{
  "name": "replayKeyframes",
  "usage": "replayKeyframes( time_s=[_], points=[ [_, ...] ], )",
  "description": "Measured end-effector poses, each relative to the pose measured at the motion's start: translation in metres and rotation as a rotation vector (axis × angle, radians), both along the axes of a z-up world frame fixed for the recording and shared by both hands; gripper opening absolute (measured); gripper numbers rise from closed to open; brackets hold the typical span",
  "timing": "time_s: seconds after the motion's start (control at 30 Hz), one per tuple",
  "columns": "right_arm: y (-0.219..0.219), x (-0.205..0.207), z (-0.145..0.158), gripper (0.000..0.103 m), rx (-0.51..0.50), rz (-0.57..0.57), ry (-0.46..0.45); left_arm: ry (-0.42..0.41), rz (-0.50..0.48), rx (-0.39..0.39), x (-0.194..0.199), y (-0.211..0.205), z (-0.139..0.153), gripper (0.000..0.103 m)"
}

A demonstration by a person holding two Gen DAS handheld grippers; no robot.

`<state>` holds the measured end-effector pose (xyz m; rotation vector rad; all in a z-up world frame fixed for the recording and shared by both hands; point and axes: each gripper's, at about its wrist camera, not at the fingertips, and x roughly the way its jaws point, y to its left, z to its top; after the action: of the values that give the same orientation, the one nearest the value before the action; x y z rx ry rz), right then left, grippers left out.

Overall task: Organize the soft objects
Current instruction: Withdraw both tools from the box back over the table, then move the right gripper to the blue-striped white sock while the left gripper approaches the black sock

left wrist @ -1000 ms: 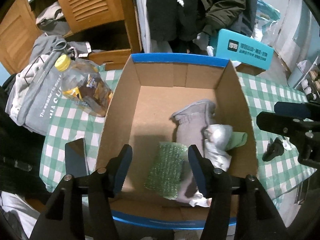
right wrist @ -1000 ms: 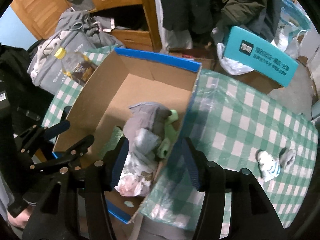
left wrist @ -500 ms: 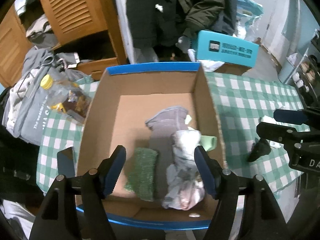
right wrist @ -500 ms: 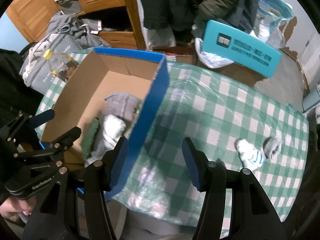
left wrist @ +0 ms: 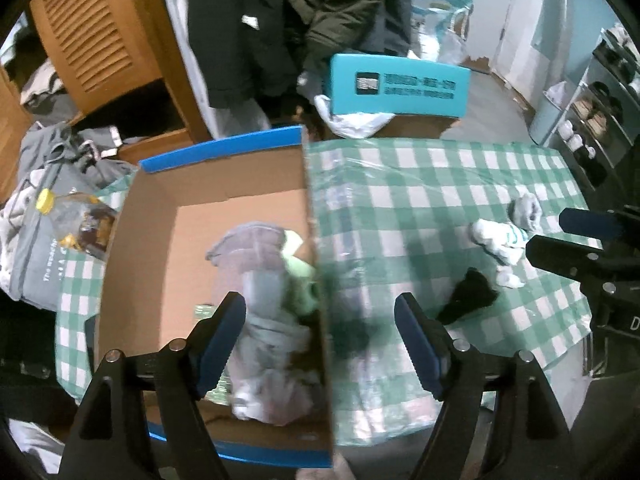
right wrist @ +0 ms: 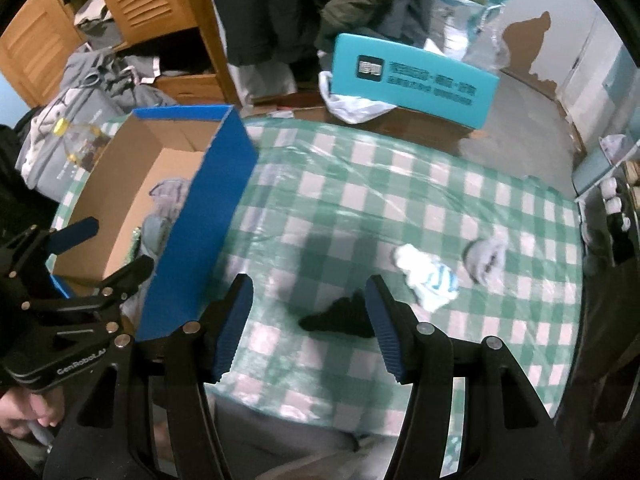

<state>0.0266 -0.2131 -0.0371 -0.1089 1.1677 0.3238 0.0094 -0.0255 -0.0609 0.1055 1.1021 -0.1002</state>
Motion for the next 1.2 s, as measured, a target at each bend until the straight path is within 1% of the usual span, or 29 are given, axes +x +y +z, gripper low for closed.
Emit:
replayKeyframes(
  time_s=[0.07,0.17,0.27,0.4,0.6,0.7,0.83,1.03,1.2],
  points=[
    [-0.013,-0.001,-0.002,0.058,-0.011,-0.021,-0.002,0.012,-0.006,-0.009,0.001,-0.009,-0.001,0.078],
    [-0.033,0.0,-0.01,0.058,0.002,-0.067,0.025,0.021,-0.019,-0.003,0.003,-0.024,-0.002,0.079],
    [-0.046,0.0,-0.013,0.058,0.011,-0.096,0.03,0.021,-0.038,0.005,0.006,-0.041,-0.003,0.081],
    [-0.059,-0.003,-0.019,0.058,0.006,-0.108,0.038,0.043,-0.064,0.029,0.007,-0.061,-0.012,0.081],
    [-0.07,0.0,-0.022,0.058,0.014,-0.118,0.042,0.059,-0.093,0.043,0.01,-0.081,-0.02,0.081],
    [-0.075,0.001,-0.026,0.058,0.005,-0.117,0.04,0.067,-0.102,0.047,0.011,-0.088,-0.023,0.081],
    [-0.083,0.003,-0.035,0.058,0.003,-0.134,0.063,0.08,-0.104,0.041,0.013,-0.092,-0.028,0.082],
    [-0.094,0.004,-0.034,0.058,-0.002,-0.151,0.047,0.103,-0.131,0.072,0.015,-0.11,-0.041,0.082],
    [-0.107,0.003,-0.049,0.058,-0.033,-0.154,0.07,0.099,-0.146,0.065,0.017,-0.12,-0.04,0.083]
  ],
)
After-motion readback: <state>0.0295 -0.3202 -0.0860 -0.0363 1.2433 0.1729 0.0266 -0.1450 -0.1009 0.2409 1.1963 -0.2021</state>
